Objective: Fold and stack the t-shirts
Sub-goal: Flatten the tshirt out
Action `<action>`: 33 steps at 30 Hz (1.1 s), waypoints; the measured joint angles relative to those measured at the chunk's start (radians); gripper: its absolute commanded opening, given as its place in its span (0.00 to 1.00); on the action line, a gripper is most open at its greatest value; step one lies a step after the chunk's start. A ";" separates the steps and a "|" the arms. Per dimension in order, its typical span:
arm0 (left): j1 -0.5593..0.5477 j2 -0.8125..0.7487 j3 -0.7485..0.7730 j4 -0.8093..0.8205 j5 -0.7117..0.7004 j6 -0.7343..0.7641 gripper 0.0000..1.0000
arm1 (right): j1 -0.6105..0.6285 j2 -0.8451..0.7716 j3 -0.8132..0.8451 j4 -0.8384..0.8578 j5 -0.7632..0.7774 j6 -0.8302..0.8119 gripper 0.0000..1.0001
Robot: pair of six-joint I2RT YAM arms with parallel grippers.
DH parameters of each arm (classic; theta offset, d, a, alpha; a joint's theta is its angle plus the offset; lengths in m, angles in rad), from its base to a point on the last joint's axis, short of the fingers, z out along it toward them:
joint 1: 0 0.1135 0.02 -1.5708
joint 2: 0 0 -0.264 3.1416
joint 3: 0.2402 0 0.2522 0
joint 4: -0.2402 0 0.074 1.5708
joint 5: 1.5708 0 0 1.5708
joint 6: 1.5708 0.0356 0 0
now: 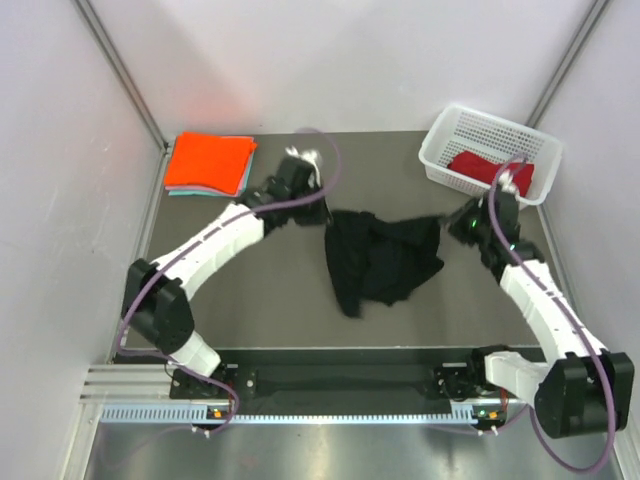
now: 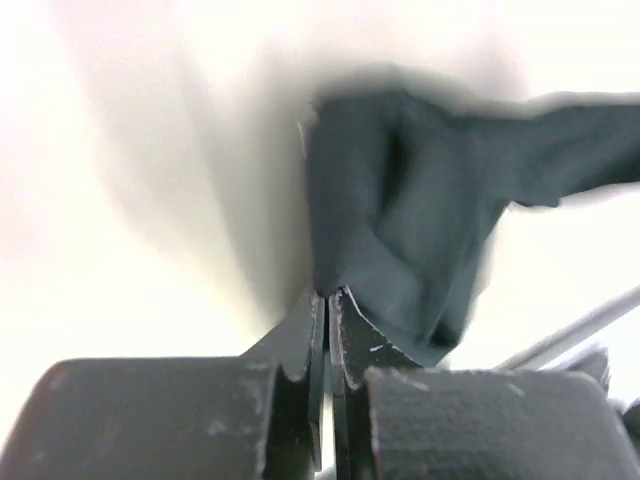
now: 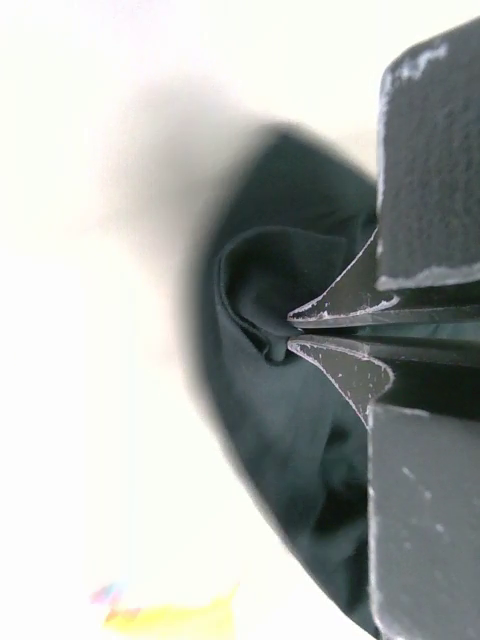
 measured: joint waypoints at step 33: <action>0.100 -0.234 -0.167 -0.210 0.052 0.087 0.00 | -0.063 -0.311 0.105 -0.492 0.192 -0.224 0.00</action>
